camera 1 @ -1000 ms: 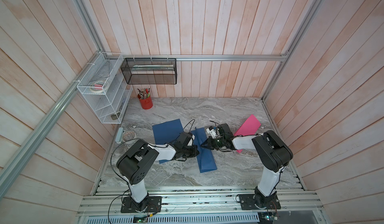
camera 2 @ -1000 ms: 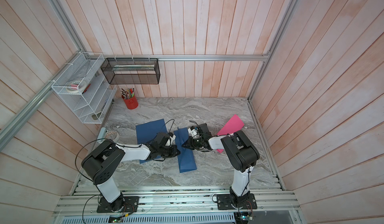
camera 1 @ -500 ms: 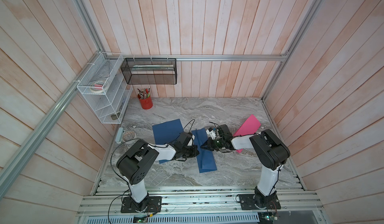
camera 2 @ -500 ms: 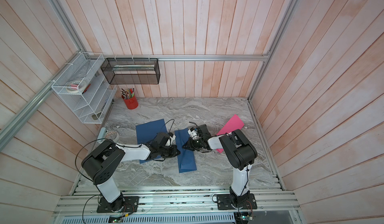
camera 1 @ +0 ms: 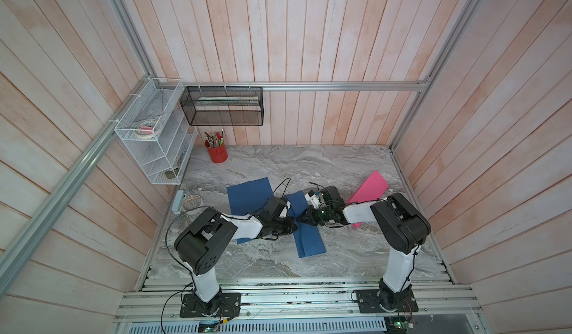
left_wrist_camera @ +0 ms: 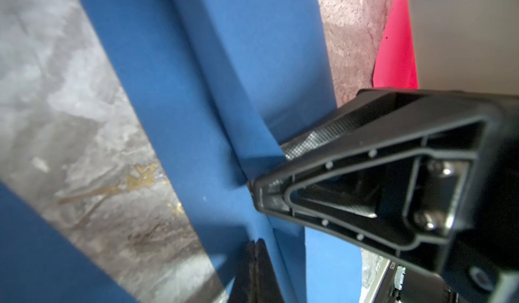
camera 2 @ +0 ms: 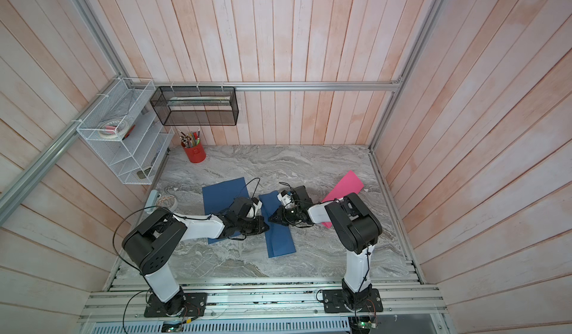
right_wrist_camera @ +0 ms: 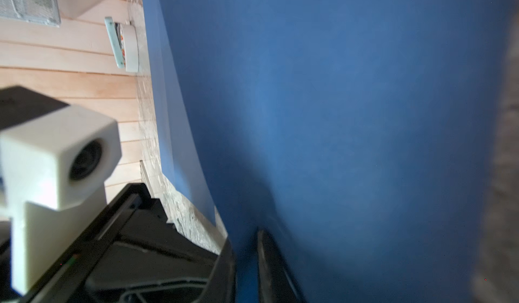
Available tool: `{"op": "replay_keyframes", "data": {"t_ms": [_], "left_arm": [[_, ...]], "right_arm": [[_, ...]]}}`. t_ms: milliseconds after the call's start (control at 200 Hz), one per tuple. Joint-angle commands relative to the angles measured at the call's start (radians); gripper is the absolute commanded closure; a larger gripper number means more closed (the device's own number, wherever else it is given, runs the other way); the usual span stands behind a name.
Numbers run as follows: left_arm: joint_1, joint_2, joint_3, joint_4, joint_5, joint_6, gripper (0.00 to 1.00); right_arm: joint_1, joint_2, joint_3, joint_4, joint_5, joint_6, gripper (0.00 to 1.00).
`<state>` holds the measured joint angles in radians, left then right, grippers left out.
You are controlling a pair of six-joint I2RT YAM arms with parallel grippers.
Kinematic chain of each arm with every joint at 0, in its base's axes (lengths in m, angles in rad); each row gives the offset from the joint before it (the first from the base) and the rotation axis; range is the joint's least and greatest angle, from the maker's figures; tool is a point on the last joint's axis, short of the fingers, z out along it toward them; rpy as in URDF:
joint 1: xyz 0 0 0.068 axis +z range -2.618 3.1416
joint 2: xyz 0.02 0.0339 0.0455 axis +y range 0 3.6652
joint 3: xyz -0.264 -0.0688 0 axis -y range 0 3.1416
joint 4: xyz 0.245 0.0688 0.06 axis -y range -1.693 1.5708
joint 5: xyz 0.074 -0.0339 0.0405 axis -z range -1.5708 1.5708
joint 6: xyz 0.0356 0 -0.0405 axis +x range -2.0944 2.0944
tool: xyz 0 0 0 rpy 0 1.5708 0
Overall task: Fold the rectangular paper in half along the long edge
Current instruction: Fold the paper at the center of the board.
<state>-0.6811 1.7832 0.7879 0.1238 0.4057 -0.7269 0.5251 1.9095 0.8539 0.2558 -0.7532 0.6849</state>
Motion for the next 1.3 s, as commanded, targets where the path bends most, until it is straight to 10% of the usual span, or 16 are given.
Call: {"op": "replay_keyframes", "data": {"t_ms": [0,510,1295], "left_arm": [[-0.004,0.041,-0.008,-0.098,-0.030,0.002,1.00],[0.098,-0.248,-0.060,-0.103,-0.020,-0.029,1.00],[0.104,-0.142,-0.104,-0.039,0.003,-0.065,1.00]], "right_arm": [[0.007,0.026,0.002,-0.013,0.021,0.001,0.77],[0.007,0.022,-0.019,0.061,-0.002,0.051,0.74],[0.006,0.021,-0.004,0.129,-0.038,0.112,0.78]]}}
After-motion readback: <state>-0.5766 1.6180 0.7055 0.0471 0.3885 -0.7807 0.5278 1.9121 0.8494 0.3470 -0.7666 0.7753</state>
